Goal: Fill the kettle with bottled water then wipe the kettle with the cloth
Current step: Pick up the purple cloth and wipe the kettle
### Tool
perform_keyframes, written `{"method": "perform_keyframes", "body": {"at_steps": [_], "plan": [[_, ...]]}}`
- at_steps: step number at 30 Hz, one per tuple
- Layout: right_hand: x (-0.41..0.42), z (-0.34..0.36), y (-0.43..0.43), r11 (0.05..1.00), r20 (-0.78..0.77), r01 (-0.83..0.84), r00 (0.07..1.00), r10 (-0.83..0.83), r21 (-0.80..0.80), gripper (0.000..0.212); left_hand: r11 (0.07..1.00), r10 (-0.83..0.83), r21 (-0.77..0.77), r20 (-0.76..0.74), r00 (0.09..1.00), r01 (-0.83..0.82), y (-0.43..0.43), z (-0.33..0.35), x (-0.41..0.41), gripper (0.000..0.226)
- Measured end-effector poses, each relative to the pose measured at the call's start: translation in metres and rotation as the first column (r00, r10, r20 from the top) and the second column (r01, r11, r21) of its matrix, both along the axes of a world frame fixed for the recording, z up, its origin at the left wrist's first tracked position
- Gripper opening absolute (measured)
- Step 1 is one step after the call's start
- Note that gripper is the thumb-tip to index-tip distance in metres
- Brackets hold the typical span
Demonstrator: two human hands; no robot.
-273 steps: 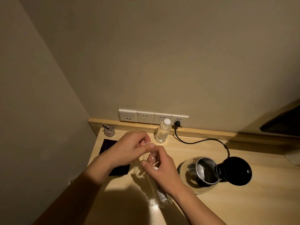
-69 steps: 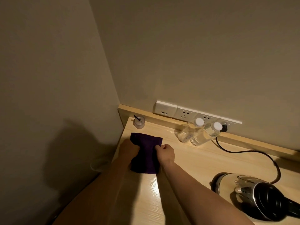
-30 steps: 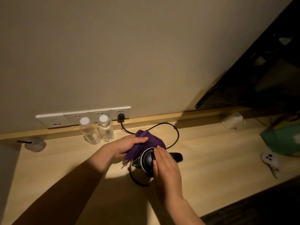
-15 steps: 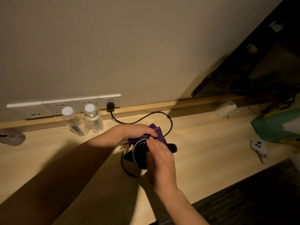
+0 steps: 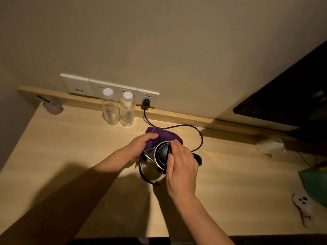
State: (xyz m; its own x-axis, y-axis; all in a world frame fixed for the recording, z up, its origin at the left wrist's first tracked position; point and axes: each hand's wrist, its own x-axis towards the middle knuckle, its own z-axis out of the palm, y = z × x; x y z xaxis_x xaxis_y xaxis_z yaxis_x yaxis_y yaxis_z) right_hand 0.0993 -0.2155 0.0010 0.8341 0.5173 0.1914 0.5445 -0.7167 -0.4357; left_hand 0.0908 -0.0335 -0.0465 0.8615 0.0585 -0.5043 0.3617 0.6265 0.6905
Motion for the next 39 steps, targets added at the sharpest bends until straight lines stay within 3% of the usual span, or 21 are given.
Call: {"method": "perform_keyframes", "body": {"at_steps": [4,10,15,23,25,28,31,35,39], "plan": [[0.005,0.007,-0.005,0.991,0.013,-0.088,0.996,0.09,-0.097,0.051,0.966,0.26,-0.014,0.017,0.966,-0.259,-0.025,-0.006,-0.025,0.037],[0.015,0.016,-0.013,0.965,0.003,-0.206,0.978,0.209,-0.163,0.05,0.839,0.544,-0.035,0.024,0.839,-0.543,-0.066,-0.017,-0.051,0.038],[0.026,0.017,-0.02,0.948,-0.021,-0.282,0.959,0.282,-0.148,0.042,0.691,0.723,-0.004,0.021,0.691,-0.723,-0.108,-0.021,-0.056,0.046],[0.026,0.015,-0.024,0.944,0.001,-0.308,0.951,0.31,-0.12,0.045,0.382,0.917,0.094,0.08,0.39,-0.919,-0.176,-0.016,-0.035,0.022],[0.025,0.015,-0.024,0.946,0.0,-0.303,0.952,0.305,-0.116,0.046,0.311,0.941,0.144,0.088,0.325,-0.939,-0.191,-0.019,-0.027,0.028],[0.026,0.019,-0.022,0.945,-0.016,-0.305,0.952,0.305,-0.12,0.046,0.29,0.947,0.231,0.074,0.314,-0.929,-0.21,-0.027,-0.02,0.075],[0.031,0.025,-0.02,0.937,-0.07,-0.32,0.947,0.313,-0.138,0.044,0.303,0.939,0.315,0.063,0.338,-0.899,-0.225,-0.018,-0.016,0.092],[0.04,0.031,-0.02,0.929,-0.118,-0.325,0.944,0.307,-0.18,0.045,0.279,0.945,0.364,0.059,0.32,-0.889,-0.21,-0.018,-0.017,0.087],[0.045,0.029,-0.017,0.942,-0.149,-0.289,0.953,0.265,-0.174,0.046,0.311,0.92,0.351,0.122,0.372,-0.883,-0.191,-0.035,-0.02,0.067]]}}
